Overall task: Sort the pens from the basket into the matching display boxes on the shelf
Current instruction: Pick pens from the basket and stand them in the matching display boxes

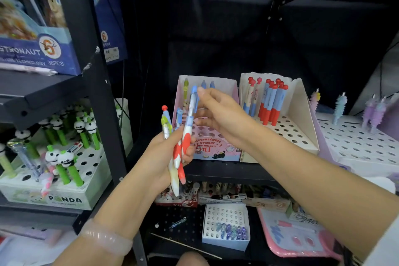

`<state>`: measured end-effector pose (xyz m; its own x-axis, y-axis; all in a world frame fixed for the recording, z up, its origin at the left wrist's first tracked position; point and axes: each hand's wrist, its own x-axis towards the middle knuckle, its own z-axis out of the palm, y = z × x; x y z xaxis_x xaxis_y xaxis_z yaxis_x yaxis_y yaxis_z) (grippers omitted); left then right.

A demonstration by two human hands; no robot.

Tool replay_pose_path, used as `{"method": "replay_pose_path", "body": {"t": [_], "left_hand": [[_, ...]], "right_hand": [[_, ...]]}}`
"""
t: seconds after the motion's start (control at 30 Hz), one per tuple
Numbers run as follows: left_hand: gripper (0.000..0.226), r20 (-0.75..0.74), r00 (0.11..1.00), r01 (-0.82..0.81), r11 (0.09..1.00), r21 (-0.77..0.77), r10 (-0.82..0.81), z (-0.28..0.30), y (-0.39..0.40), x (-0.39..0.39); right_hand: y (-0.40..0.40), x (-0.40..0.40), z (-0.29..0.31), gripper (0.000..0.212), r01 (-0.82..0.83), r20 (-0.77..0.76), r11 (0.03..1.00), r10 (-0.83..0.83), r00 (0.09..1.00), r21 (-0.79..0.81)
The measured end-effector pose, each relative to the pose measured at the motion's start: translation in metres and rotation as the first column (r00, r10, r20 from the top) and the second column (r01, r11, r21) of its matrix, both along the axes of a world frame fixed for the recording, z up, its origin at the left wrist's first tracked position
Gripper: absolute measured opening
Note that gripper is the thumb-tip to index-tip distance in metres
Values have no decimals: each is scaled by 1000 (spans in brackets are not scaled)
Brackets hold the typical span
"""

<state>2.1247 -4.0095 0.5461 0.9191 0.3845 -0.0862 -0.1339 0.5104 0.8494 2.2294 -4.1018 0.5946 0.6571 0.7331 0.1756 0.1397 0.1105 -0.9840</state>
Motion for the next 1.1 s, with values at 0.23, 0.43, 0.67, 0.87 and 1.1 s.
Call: {"method": "replay_pose_path", "body": {"t": [0.23,0.43,0.67,0.87,1.1], "left_hand": [[25,-58,986,139,963,-230,-156,6,4,-3],[20,-64,996,55,990,-126,-63,7,6,-4],[13,-73,986,-141,987,82,147,-4,14,-8],[17,-29,994,-107,991,79,110,-8,15,-12],[20,7,995,-95,986,136,95,-11,17,-16]], "right_hand": [[-5,9,1,29,-376,-167,920,391,905,111],[-1,12,5,25,-324,-158,929,352,922,177],[4,43,25,12,447,252,882,-472,845,151],[12,54,10,10,543,688,839,-371,623,-40],[21,54,-1,23,574,791,777,-170,588,-260]]}}
